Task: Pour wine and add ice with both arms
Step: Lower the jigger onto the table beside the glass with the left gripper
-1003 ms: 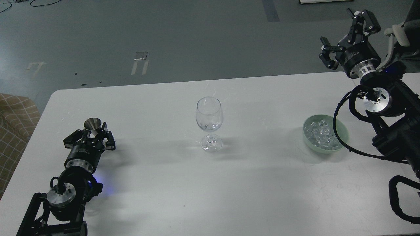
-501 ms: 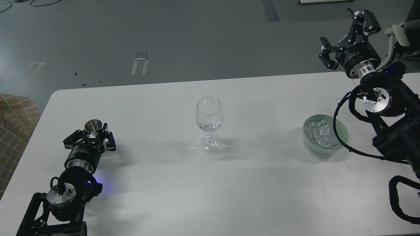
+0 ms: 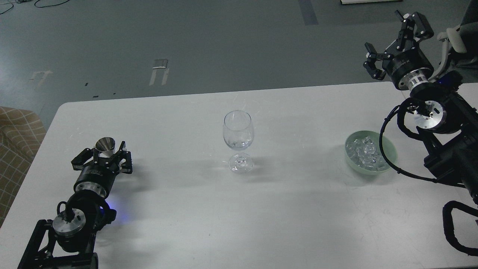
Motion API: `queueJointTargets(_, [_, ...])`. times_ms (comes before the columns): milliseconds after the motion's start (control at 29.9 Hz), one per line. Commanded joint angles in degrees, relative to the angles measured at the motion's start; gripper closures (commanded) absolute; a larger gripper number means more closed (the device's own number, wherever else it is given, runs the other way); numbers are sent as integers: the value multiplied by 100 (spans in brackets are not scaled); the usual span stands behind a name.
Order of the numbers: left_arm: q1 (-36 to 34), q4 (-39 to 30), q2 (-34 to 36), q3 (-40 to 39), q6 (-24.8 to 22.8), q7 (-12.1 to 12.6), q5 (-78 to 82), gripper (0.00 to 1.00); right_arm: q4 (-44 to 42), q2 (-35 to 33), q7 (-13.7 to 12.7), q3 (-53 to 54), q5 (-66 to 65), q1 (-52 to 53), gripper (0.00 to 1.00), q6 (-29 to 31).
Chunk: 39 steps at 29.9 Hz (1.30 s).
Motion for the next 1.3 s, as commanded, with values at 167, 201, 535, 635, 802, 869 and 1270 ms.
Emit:
queueJointTargets(167, [20, -18, 96, 6, 52, -3, -1, 17, 5, 0, -8, 1, 0, 0, 0, 0])
queueJointTargets(201, [29, -18, 105, 6, 53, -3, -1, 15, 5, 0, -8, 1, 0, 0, 0, 0])
queueJointTargets(535, [37, -18, 202, 6, 44, 6, -1, 2, 5, 0, -8, 10, 0, 0, 0, 0])
queueJointTargets(635, [99, -27, 202, 14, 26, 6, -1, 3, 5, -9, 1, 10, 0, 0, 0, 0])
queueJointTargets(802, [222, -97, 237, 14, 9, 15, -1, 3, 5, 0, 1, 10, 0, 0, 0, 0])
queueJointTargets(869, [318, -132, 272, 23, 9, 6, -1, 3, 5, 0, -8, 10, 0, -9, 0, 0])
queueJointTargets(1270, [582, -395, 386, 14, 0, 59, -9, 3, 5, -9, -8, 10, 9, -9, 0, 0])
